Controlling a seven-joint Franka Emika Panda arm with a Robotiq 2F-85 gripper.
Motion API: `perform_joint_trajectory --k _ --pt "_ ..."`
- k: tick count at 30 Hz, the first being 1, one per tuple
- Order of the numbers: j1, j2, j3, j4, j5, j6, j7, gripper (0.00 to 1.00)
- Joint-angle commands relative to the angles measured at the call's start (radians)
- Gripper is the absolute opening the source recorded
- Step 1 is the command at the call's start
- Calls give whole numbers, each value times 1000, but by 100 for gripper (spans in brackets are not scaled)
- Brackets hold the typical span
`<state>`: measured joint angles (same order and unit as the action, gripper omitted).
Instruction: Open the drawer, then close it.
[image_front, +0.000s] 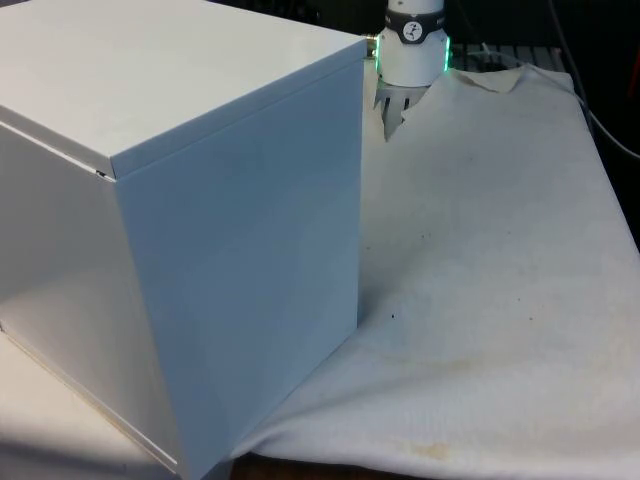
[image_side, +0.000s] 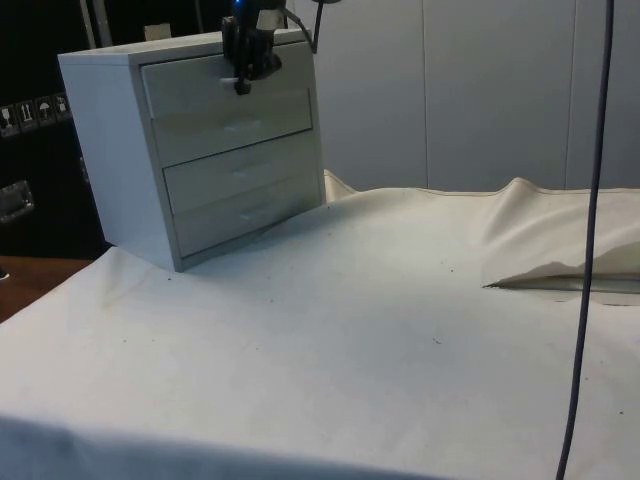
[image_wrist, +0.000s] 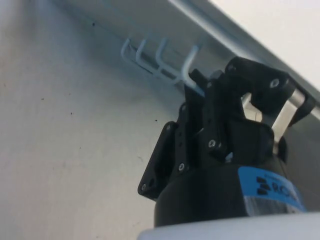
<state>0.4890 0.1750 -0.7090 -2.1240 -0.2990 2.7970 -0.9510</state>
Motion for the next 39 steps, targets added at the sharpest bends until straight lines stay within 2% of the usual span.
perform_joint_trajectory --k 1,2,3,11,12,13,19,20,21,22,28,30,31,32,39 --pt "9 -14 -7 -18 -18 5 15 0" --pt "0 0 0 0 0 0 0 0" --pt "11 -19 -8 -23 -23 7 18 0" --pt "22 -47 -11 -52 -53 11 42 0" --pt "8 -22 3 -21 -13 0 14 0" --pt "23 -49 -11 -54 -55 11 44 0" --pt "28 -50 -13 -56 -73 12 58 0" --pt "28 -49 -13 -55 -74 12 59 0" --pt "10 -25 3 -24 -25 0 23 0" --pt "29 -49 -14 -55 -76 12 59 0" --pt "30 -51 -13 -55 -87 10 62 0" --pt "28 -54 -12 -58 -85 9 61 0" --pt "10 -26 3 -24 -38 0 28 0" --pt "28 -55 -12 -59 -84 9 60 0" --pt "33 -62 -10 -63 -86 4 67 0"
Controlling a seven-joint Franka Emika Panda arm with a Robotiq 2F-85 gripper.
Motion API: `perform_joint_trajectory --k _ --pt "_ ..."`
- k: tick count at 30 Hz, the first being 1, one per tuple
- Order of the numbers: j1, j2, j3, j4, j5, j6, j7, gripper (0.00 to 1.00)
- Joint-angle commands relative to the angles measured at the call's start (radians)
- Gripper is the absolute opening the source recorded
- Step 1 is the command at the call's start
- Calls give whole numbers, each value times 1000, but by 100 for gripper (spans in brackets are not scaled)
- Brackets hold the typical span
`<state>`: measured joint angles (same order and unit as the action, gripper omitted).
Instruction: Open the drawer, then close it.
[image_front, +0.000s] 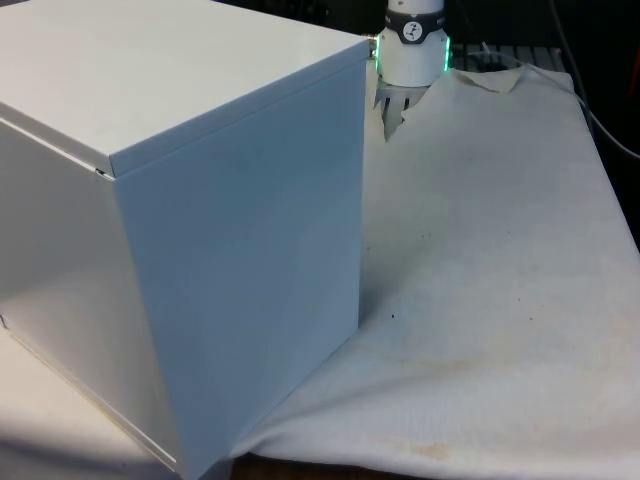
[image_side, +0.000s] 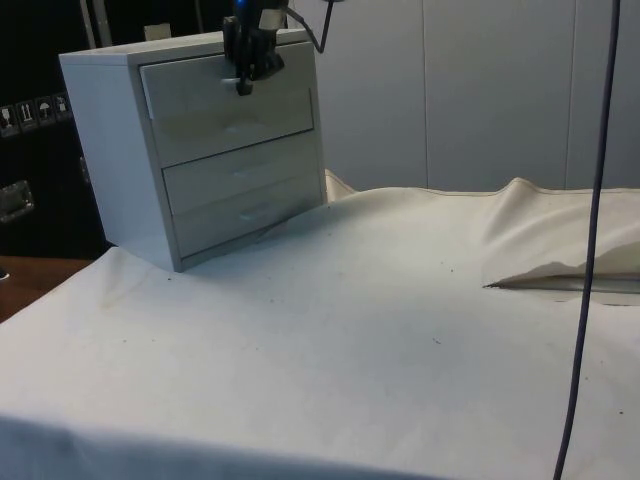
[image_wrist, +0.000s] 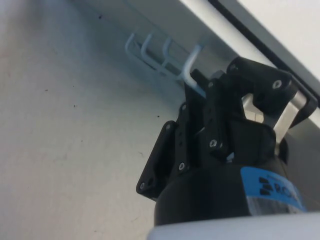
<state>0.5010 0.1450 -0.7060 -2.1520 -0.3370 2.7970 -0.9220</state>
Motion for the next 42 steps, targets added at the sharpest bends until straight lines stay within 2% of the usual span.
perform_joint_trajectory --k 1,2,3,10,11,12,20,21,22,24,28,29,30,36,37,38,42 --pt "0 0 0 0 0 0 0 0" --pt "21 -33 -12 -35 -47 3 38 0" --pt "22 -36 -12 -36 -47 0 38 0" --pt "21 -52 -7 -40 -40 -10 33 0" --pt "2 -17 1 -9 0 -5 1 0" --pt "20 -54 -6 -41 -40 -10 33 0" --pt "20 -92 0 -76 -46 -8 40 0" --pt "10 -76 4 -61 -7 -7 4 0" --pt "20 -97 1 -81 -48 -7 41 0" --pt "20 -109 3 -91 -55 -7 47 0" --pt "17 -142 10 -121 -89 -6 76 0" --pt "12 -129 9 -108 -61 -6 50 0" --pt "16 -149 11 -127 -97 -6 83 0" --pt "12 -198 22 -170 -153 -7 132 0" --pt "12 -178 17 -151 -122 -6 104 0" --pt "11 -204 23 -176 -161 -8 138 0" --pt "9 -234 29 -202 -196 -9 169 0"
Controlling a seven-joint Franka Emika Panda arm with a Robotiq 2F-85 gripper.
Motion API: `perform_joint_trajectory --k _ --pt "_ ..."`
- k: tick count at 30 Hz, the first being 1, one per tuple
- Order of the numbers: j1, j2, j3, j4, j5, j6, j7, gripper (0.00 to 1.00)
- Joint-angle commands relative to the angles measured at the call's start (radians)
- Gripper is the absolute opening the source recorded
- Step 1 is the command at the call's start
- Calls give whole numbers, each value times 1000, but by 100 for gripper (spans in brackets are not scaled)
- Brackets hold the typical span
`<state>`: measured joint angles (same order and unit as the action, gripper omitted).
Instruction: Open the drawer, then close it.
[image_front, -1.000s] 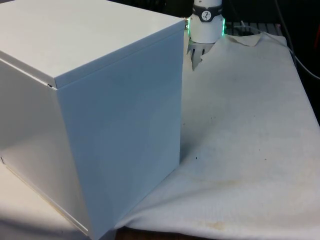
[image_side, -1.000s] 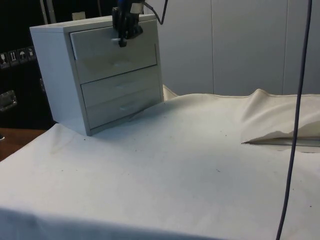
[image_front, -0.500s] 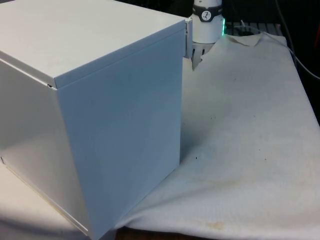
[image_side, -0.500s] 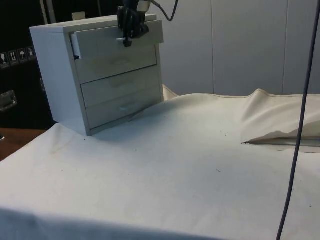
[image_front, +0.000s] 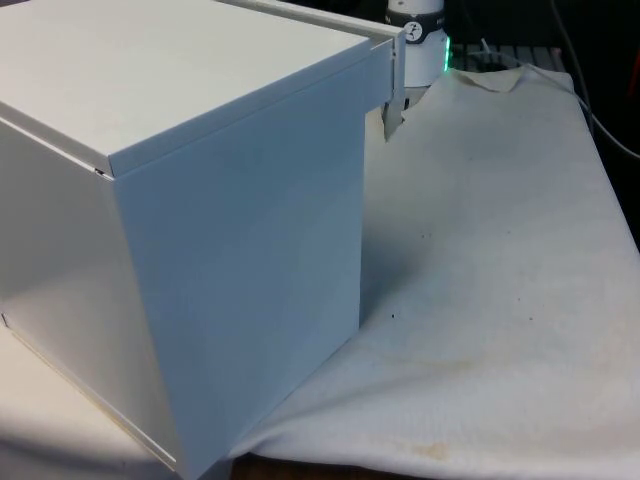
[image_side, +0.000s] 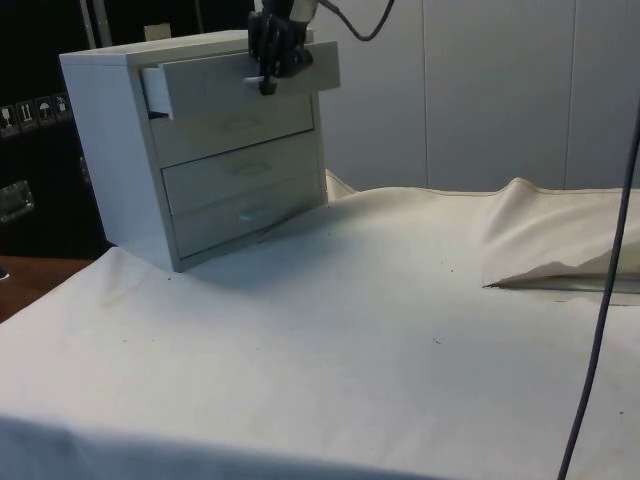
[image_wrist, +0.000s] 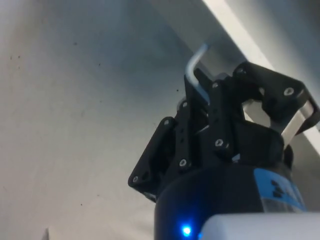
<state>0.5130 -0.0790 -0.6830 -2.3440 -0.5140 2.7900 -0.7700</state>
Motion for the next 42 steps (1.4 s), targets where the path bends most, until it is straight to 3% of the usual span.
perform_joint_trajectory --k 1,2,3,4,13,14,15,23,24,25,31,32,33,39,40,41,42 --pt "-4 -25 9 -23 -38 -3 34 0" --pt "-4 -33 11 -29 -46 -4 41 0" --pt "0 -17 2 -15 -20 0 18 0" --pt "-5 -41 12 -36 -57 -5 50 0" --pt "-8 -119 27 -105 -159 -11 143 0" --pt "0 -107 15 -95 -141 -4 125 0" --pt "-8 -126 29 -111 -169 -12 152 0" --pt "-10 -192 44 -176 -274 -17 253 0" --pt "0 -178 29 -162 -261 -10 240 0" --pt "-10 -204 47 -188 -295 -19 275 0" --pt "-13 -217 51 -222 -385 -6 359 0" --pt "0 -204 35 -197 -355 -11 328 0" --pt "-14 -216 51 -226 -404 -4 377 0" --pt "-11 -217 57 -251 -577 -3 541 0" --pt "-1 -205 44 -229 -554 -6 519 0" --pt "-11 -217 57 -253 -599 -4 562 0" --pt "-10 -217 58 -255 -623 -5 583 0"
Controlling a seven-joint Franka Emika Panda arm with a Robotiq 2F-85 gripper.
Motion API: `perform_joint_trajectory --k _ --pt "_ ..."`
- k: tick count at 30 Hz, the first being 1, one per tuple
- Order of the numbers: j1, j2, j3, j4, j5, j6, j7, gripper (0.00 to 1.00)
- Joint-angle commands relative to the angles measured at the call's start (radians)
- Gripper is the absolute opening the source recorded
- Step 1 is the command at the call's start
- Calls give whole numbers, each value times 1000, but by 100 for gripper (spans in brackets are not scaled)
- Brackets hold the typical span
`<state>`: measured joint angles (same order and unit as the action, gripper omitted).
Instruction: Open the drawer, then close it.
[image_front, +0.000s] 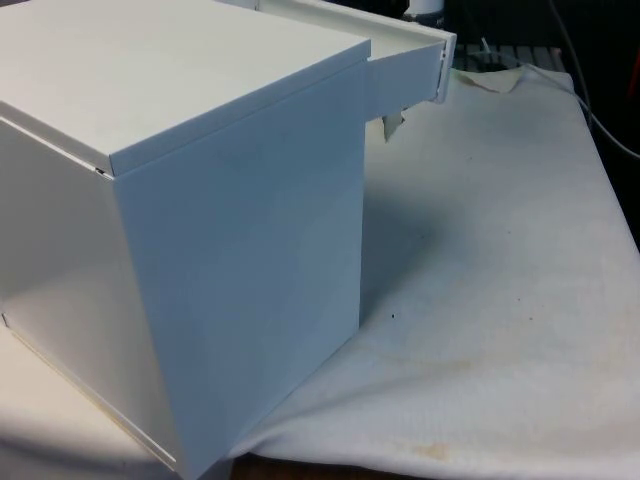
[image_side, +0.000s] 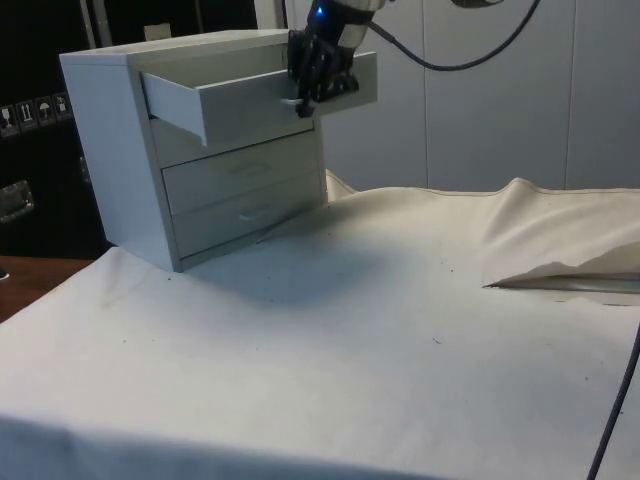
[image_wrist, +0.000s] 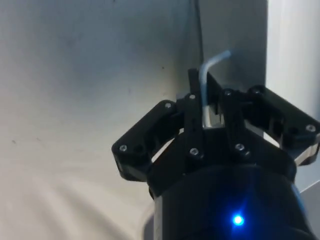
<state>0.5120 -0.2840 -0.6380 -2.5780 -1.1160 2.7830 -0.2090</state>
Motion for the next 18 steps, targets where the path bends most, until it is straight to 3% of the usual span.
perform_joint_trajectory --k 1,5,6,7,8,15,18 --pt "-8 -13 13 -23 -42 1 42 0" --pt "-8 -13 13 -24 -46 1 45 0" --pt "0 0 0 0 0 0 0 0" --pt "-8 -13 13 -24 -46 1 45 0" --pt "-7 -11 10 -21 -61 3 61 0" --pt "-1 -4 -1 -1 -36 -2 32 0" --pt "0 -4 -2 -2 -35 -3 31 16"
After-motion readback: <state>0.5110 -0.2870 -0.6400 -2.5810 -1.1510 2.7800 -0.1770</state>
